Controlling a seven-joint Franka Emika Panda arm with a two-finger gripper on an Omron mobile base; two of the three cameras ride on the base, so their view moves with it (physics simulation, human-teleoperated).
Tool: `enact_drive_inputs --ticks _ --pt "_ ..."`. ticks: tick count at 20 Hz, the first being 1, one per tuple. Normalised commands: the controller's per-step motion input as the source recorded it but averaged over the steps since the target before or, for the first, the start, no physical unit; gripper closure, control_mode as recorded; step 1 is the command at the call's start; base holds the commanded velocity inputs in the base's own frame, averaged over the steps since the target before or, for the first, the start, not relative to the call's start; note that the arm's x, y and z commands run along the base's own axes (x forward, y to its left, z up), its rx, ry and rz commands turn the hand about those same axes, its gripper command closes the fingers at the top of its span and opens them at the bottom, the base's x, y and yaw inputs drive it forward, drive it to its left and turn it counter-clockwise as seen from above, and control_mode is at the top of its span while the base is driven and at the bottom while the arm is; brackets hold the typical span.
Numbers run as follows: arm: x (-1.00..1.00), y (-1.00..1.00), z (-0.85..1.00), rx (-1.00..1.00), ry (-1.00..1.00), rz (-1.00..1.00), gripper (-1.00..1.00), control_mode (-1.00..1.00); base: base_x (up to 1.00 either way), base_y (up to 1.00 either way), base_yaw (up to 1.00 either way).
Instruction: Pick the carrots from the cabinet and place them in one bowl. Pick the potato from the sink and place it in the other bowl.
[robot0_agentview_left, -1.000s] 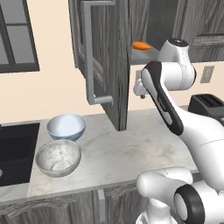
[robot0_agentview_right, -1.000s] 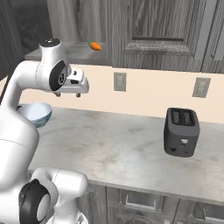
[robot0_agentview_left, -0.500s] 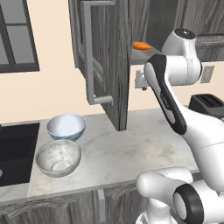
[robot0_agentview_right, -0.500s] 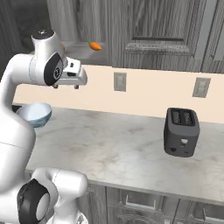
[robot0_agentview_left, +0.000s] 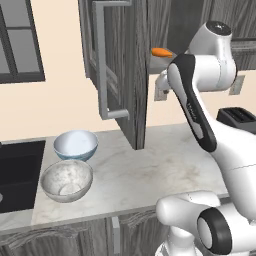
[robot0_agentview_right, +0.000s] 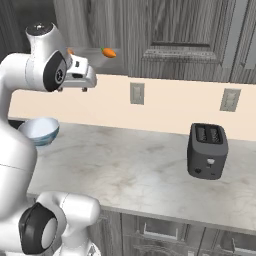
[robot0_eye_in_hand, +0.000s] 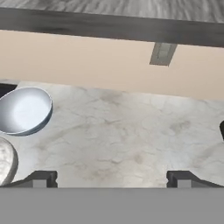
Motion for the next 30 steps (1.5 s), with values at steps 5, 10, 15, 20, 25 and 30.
enact_drive_inputs --ticks 5,10,15,20,25,30 --pt "-0.04 0.07 0.35 0.00 -0.08 0.00 -1.00 -1.00 0.00 0.00 0.00" --pt "0.00 0.10 0.34 0.00 -0.07 0.00 -1.00 -1.00 0.00 0.00 0.00" --pt "0.00 0.12 0.30 0.04 -0.06 0.00 -1.00 -1.00 0.00 0.00 0.00" --pt "0.03 0.09 0.20 0.04 -0.04 0.00 -1.00 -1.00 0.00 0.00 0.00" --pt "0.07 0.00 0.05 0.00 -0.02 0.00 -1.00 -1.00 0.00 0.00 0.00" --pt "0.24 0.00 0.00 0.00 -0.03 0.00 -1.00 -1.00 0.00 0.00 0.00"
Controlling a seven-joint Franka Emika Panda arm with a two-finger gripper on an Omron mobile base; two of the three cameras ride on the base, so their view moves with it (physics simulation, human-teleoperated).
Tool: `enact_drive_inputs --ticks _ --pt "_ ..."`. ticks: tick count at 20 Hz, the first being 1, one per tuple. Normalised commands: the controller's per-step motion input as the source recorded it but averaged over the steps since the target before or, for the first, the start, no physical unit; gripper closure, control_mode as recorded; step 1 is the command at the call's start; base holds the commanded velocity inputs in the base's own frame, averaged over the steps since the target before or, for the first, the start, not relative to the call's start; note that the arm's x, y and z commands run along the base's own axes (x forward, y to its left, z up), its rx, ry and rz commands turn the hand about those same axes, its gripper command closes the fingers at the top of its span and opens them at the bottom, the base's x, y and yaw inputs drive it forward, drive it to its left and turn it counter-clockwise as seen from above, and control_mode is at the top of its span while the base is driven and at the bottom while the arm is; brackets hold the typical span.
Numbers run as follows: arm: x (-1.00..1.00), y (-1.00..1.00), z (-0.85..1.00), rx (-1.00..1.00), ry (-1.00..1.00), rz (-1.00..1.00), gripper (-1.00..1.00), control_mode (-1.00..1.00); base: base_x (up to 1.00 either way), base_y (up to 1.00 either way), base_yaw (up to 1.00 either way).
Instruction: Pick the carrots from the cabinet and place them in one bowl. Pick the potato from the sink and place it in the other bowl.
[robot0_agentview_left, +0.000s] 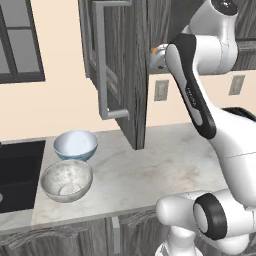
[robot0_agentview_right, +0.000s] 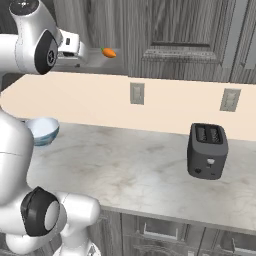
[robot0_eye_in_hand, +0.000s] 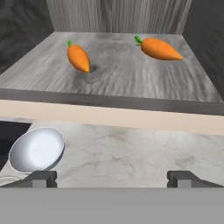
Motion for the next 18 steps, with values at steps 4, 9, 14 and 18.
enact_drive_inputs --ticks 4,9,14,18 --pt "0.36 -0.02 0.00 0.00 -0.01 0.00 -1.00 -1.00 0.00 0.00 0.00" --pt "0.28 -0.12 0.00 -0.02 -0.02 0.00 -1.00 -1.00 0.00 0.00 0.00" --pt "0.21 -0.22 0.00 -0.01 -0.01 0.01 -1.00 -1.00 0.00 0.00 0.00" --pt "0.23 -0.16 0.00 -0.01 0.00 0.06 -1.00 -1.00 0.00 0.00 0.00"
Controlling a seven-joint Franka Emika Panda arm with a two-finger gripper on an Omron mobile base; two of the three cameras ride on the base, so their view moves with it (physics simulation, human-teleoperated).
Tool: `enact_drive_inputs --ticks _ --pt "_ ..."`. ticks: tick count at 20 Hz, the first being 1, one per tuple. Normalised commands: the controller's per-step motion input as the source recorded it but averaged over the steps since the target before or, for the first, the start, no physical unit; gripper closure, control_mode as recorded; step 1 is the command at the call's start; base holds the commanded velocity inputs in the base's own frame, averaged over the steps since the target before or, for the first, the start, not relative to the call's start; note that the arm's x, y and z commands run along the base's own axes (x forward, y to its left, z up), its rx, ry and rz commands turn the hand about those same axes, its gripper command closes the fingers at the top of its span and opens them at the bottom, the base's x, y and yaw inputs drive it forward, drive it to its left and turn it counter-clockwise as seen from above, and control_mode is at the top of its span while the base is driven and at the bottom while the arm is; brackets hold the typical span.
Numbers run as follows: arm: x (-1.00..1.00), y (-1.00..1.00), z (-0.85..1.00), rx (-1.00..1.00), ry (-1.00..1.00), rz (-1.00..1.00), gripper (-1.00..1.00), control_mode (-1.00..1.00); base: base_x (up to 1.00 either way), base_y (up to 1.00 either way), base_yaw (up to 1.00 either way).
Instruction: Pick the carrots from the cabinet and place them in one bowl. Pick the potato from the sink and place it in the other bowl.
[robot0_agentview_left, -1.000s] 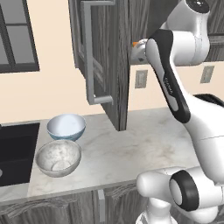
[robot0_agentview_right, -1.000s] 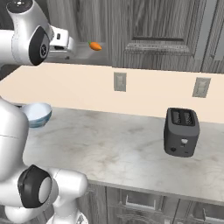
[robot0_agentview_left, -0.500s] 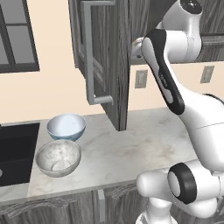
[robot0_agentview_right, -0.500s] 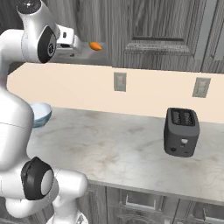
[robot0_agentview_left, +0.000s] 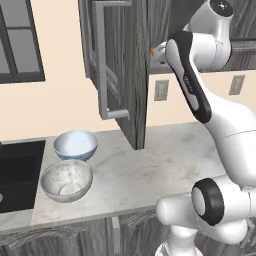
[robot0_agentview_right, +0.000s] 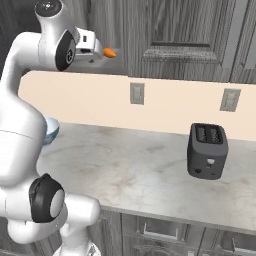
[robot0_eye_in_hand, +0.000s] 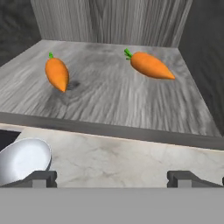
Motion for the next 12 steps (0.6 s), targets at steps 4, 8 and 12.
enact_drive_inputs --ticks 4,8,12 --pt "0.35 -0.01 0.00 -0.02 0.00 0.07 -1.00 -1.00 0.00 0.00 0.00" --pt "0.43 0.00 0.00 -0.05 0.00 0.08 -1.00 -1.00 0.00 0.00 0.00" --pt "0.43 0.00 0.00 -0.09 0.00 0.01 -1.00 -1.00 0.00 0.00 0.00"
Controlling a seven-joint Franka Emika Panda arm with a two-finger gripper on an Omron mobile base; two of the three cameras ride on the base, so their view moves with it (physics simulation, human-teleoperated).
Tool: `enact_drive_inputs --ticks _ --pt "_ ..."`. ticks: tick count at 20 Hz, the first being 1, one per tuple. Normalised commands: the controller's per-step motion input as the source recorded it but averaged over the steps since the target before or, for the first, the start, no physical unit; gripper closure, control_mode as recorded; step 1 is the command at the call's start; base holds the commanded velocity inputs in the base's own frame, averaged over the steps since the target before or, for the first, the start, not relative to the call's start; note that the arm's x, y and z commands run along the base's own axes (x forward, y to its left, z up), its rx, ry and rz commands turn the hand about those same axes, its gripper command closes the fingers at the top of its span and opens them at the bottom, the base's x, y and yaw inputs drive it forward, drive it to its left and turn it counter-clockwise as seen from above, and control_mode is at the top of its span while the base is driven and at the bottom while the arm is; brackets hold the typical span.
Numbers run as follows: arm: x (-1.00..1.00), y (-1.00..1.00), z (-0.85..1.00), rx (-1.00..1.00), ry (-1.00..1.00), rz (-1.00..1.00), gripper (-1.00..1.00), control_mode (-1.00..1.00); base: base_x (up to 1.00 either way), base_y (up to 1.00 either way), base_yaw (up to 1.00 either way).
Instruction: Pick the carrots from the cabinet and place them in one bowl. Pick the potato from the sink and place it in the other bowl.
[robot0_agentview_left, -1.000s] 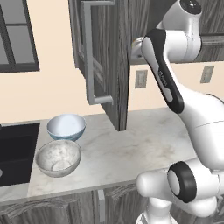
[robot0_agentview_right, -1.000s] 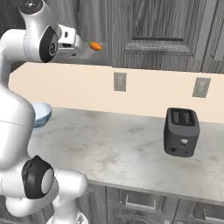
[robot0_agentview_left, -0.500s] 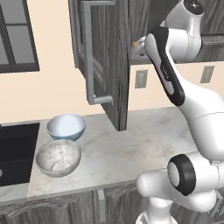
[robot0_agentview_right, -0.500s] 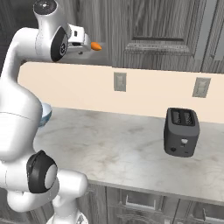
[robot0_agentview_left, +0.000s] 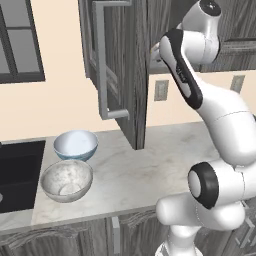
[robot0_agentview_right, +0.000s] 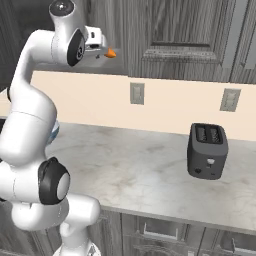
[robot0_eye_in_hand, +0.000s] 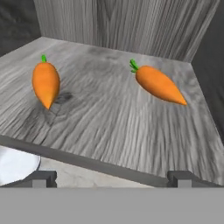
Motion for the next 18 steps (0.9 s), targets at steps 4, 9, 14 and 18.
enact_drive_inputs --ticks 4,9,14,18 --pt "0.39 0.00 0.06 -0.07 0.00 0.00 -1.00 -1.00 0.00 0.00 0.00" --pt "0.44 0.00 0.06 -0.02 0.00 0.00 -1.00 -1.00 0.00 0.00 0.00" --pt "0.49 -0.02 0.00 0.00 0.00 0.00 -1.00 -1.00 0.00 0.00 0.00" --pt "0.33 -0.06 0.00 -0.02 0.00 0.00 -1.00 -1.00 0.00 0.00 0.00"
